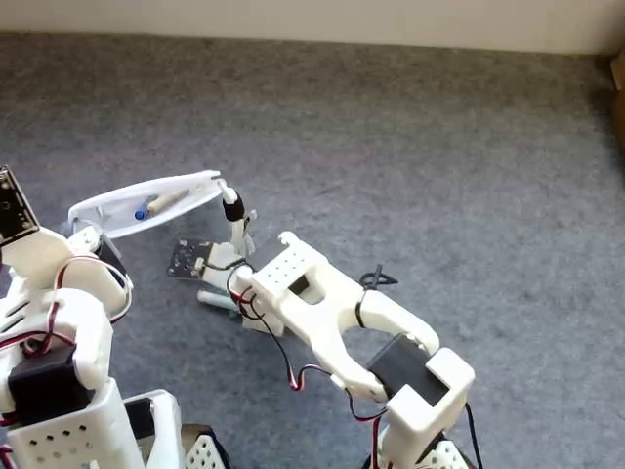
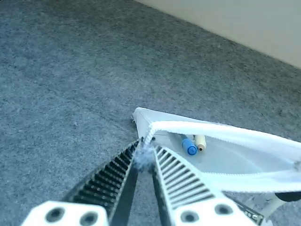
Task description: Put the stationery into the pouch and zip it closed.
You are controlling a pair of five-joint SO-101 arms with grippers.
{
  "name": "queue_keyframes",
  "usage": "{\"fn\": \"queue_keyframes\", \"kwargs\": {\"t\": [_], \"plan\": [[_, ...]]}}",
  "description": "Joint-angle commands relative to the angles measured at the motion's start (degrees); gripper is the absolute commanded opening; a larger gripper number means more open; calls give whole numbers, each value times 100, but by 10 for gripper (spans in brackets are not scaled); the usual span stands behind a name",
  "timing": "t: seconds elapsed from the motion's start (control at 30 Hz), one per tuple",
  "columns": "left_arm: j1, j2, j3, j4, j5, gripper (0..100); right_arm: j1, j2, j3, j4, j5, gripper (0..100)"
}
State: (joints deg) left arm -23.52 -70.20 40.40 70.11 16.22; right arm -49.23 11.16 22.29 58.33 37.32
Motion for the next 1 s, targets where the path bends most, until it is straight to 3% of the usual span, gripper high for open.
{"fn": "queue_keyframes", "kwargs": {"t": [0.0, 0.23, 0.57, 0.77, 0.97], "plan": [[-92, -22, -22, -149, 62, 7, 154, -75, -4, 558, 70, 25], [-75, -22, -22, -149, 62, 7, 391, -910, 268, 1244, 79, 5], [-75, -22, -22, -149, 62, 7, 514, -4040, 2053, 1244, 88, 5], [145, -22, -22, -149, 62, 7, 541, -6273, 2360, 1244, 53, 5], [488, -13, -31, -185, 62, 7, 505, -7670, 2352, 743, -642, 5]]}}
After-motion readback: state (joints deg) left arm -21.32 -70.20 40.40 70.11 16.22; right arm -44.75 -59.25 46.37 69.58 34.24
